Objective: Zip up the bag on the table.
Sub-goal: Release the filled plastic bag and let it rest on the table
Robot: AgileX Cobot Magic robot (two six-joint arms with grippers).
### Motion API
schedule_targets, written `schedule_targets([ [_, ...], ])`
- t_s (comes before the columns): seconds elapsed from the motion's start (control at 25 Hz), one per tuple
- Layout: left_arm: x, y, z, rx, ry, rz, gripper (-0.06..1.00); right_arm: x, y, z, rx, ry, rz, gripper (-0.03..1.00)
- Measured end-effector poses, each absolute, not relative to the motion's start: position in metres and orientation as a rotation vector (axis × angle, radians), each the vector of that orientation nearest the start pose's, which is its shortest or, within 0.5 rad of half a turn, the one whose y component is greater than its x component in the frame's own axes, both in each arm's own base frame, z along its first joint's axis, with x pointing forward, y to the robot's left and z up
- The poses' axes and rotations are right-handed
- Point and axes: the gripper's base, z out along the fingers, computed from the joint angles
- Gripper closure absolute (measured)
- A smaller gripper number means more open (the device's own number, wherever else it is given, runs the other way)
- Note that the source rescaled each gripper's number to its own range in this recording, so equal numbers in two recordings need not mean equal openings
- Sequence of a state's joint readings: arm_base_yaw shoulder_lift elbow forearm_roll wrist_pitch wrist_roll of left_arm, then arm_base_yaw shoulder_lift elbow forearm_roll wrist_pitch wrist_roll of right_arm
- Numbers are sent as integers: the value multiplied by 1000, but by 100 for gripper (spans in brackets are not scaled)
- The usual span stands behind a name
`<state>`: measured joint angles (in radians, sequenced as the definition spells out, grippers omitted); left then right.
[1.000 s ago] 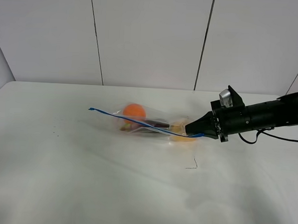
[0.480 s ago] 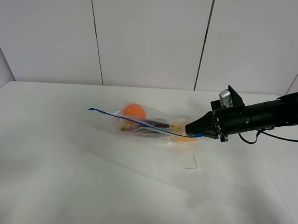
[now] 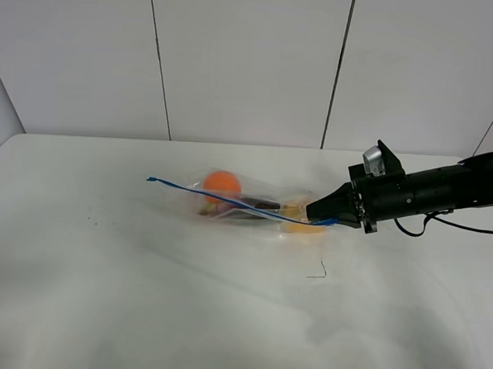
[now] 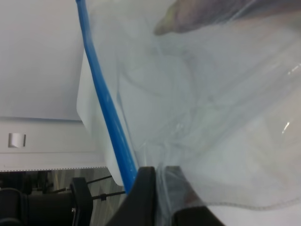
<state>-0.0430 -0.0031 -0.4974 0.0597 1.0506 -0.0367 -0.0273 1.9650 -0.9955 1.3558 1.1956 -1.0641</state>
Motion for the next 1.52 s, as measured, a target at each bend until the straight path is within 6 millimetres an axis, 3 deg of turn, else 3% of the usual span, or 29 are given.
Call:
schedule_targets([
  [0.72,-5,5,278,-45,2032,62,-5,330,74,152,-155,2477,1589,96],
  [0.8,-5,5,278,-45,2032,62,-5,330,74,152,-155,2477,1589,87],
  [0.88,-5,5,278,-45,2032,62,-5,330,74,152,-155,2477,1589,61],
  [0.96,-5,5,278,-45,2032,62,-5,330,74,152,-153,2478,1585,22],
  [1.04,-5,5,278,-45,2032,62,-5,331,73,151,-144,2483,1563,6],
  [1.2,-5,5,278,-45,2032,62,-5,332,73,151,-145,2483,1554,-2],
  [1.52,-5,5,278,-44,2032,62,-5,332,72,153,-118,2496,1519,-3],
])
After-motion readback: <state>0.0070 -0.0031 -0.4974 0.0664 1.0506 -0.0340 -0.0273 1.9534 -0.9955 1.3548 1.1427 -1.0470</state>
